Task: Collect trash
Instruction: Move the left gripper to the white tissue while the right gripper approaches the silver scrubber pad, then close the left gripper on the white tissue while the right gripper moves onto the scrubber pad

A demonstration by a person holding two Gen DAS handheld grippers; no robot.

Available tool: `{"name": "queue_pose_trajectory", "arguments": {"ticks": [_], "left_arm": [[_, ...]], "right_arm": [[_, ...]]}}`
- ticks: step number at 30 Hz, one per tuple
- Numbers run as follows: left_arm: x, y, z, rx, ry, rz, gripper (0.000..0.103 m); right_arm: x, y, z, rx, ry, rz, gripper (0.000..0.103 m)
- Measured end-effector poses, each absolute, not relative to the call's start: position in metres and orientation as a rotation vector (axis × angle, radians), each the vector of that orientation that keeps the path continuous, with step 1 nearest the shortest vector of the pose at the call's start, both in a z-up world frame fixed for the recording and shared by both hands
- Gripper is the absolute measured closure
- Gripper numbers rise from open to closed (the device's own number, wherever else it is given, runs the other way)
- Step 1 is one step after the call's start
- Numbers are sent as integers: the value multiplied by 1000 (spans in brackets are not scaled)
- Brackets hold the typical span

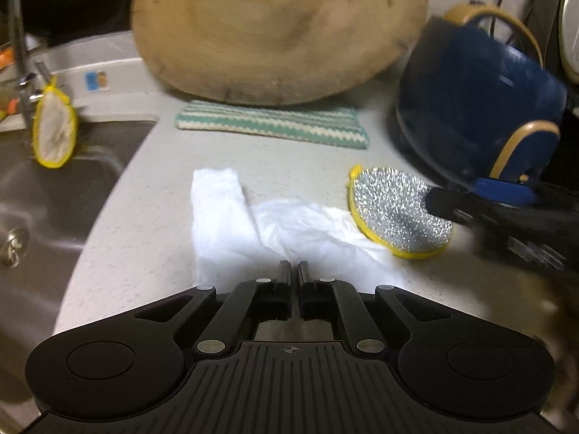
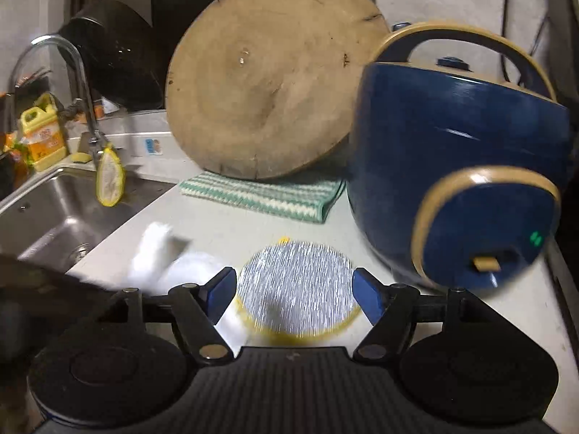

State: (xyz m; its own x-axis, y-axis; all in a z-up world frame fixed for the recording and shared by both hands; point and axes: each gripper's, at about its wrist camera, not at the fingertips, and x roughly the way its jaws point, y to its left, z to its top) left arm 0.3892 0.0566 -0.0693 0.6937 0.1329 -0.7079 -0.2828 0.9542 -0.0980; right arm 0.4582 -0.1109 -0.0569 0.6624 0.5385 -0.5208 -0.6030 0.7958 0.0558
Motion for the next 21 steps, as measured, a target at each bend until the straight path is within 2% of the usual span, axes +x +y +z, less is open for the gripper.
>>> {"name": "queue_pose_trajectory", "arguments": {"ticks": [8, 17, 19, 21], "left_arm": [[346, 63, -49, -282, 728, 214, 97], [331, 68, -44, -313, 706, 213, 97], [334, 72, -45, -344, 700, 203, 96], [340, 74, -45, -382, 692, 178, 96]], "right_arm": [[503, -81, -84, -218, 637, 631, 33], [447, -107, -81, -183, 737, 846, 31], [431, -116, -80, -167, 785, 920, 39], [423, -126, -74, -133, 744, 884, 40]]}}
